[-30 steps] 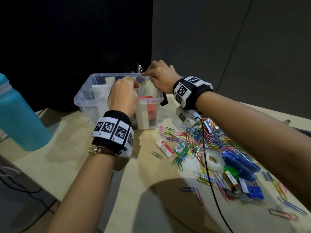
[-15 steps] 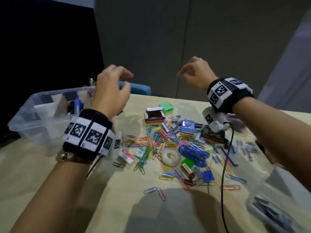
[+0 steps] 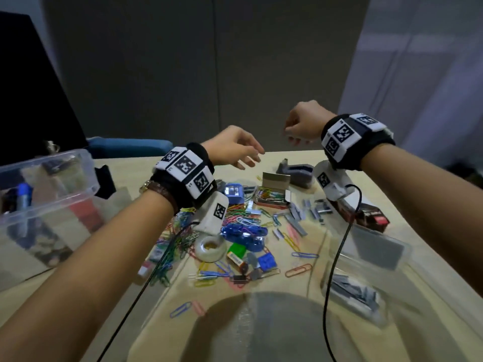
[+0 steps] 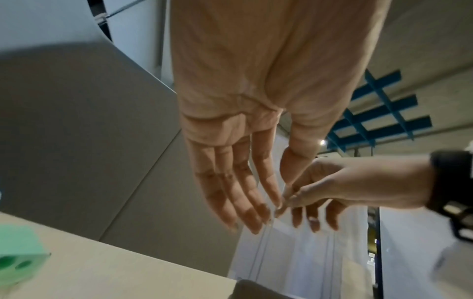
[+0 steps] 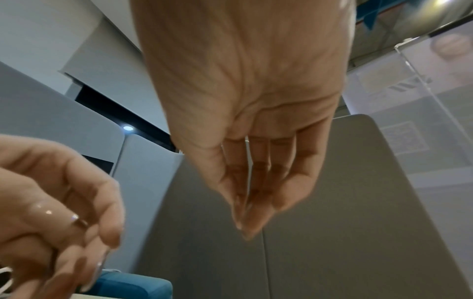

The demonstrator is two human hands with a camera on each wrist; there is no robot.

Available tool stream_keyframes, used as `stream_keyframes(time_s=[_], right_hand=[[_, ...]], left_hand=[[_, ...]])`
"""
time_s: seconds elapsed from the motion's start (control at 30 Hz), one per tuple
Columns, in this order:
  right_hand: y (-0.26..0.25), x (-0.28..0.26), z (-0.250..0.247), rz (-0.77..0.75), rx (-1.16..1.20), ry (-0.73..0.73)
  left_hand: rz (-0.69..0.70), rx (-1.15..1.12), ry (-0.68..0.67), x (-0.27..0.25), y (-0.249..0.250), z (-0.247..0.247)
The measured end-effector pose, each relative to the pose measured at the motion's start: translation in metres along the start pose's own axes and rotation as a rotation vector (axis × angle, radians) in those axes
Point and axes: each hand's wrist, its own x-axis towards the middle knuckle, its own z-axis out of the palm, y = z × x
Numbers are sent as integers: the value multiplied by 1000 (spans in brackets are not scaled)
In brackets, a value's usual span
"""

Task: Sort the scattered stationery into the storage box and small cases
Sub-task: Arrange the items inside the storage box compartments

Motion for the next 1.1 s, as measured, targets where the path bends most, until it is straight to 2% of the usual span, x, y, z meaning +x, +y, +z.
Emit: stream_keyframes(time_s=[0.2, 0.33, 0.4, 0.47, 0.53, 0.6, 0.73, 0.8, 0.87, 0.9, 0.93, 1.0, 1.1], right_hand=[[38, 2, 17, 250, -10, -134], [74, 9, 38, 350, 16, -196], [107, 34, 51, 411, -59, -252], [168, 91, 80, 446, -97, -297], [208, 134, 106, 456, -134, -328], [199, 133, 124, 462, -129, -426], [109, 39, 79, 451, -198, -397], [106, 32, 81, 470, -219, -402], [136, 60, 105, 490, -205, -342], [157, 81, 119, 455, -177, -315], [157, 85, 116, 413, -177, -312], [133, 74, 90, 353, -175, -292], [73, 30, 37, 265, -190, -229]], left_hand=[[-70, 204, -8, 52, -2, 13], [-89, 412, -46, 82, 0, 27], [-95, 526, -110, 94, 2, 34], [-114, 586, -176, 105, 2, 40], [-134, 601, -251, 114, -1, 45], [-145, 610, -291, 118, -5, 49], [-139, 638, -269, 120, -13, 51], [-147, 605, -272, 118, -13, 46], [-135, 557, -241, 113, -9, 37], [-120, 536, -214, 110, -7, 31], [-102, 517, -186, 106, -6, 26], [-83, 488, -138, 97, -7, 16], [-118, 407, -113, 83, -15, 7]])
